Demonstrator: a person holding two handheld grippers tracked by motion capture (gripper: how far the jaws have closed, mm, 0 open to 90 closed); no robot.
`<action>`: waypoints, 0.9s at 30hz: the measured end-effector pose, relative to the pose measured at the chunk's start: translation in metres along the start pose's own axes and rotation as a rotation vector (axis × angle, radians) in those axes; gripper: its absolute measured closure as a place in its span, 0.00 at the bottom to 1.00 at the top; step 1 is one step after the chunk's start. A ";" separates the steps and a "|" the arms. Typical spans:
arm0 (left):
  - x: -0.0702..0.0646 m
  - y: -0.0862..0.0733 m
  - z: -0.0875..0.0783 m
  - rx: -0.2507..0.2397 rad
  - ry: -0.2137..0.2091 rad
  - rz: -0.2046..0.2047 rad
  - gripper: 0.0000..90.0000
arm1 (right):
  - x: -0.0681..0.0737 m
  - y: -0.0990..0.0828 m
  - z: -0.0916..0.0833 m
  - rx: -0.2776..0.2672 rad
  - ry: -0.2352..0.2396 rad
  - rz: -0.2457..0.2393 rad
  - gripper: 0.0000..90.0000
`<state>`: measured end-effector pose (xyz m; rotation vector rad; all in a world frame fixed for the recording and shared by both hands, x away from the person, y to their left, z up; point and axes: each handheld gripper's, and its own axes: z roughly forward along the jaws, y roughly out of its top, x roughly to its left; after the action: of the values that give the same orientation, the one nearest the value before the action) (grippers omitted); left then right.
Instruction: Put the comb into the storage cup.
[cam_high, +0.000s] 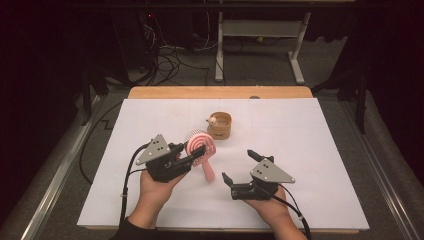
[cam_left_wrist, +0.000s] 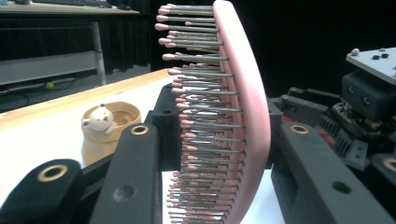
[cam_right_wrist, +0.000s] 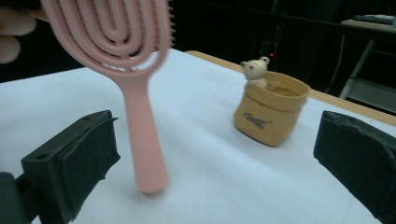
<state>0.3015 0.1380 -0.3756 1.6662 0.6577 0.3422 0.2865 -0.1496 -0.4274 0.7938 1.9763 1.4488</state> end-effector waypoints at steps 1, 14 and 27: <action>0.001 0.000 -0.001 0.001 0.010 0.004 0.70 | -0.003 -0.001 -0.002 0.005 -0.008 0.000 0.00; 0.014 0.002 -0.013 0.001 0.061 0.009 0.70 | -0.049 -0.029 -0.038 0.032 -0.130 0.065 0.00; 0.029 0.004 -0.032 -0.017 0.106 0.004 0.70 | -0.079 -0.050 -0.074 0.053 -0.230 0.126 0.00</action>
<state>0.3070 0.1805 -0.3690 1.6418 0.7282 0.4409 0.2786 -0.2664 -0.4494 1.0748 1.8248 1.3128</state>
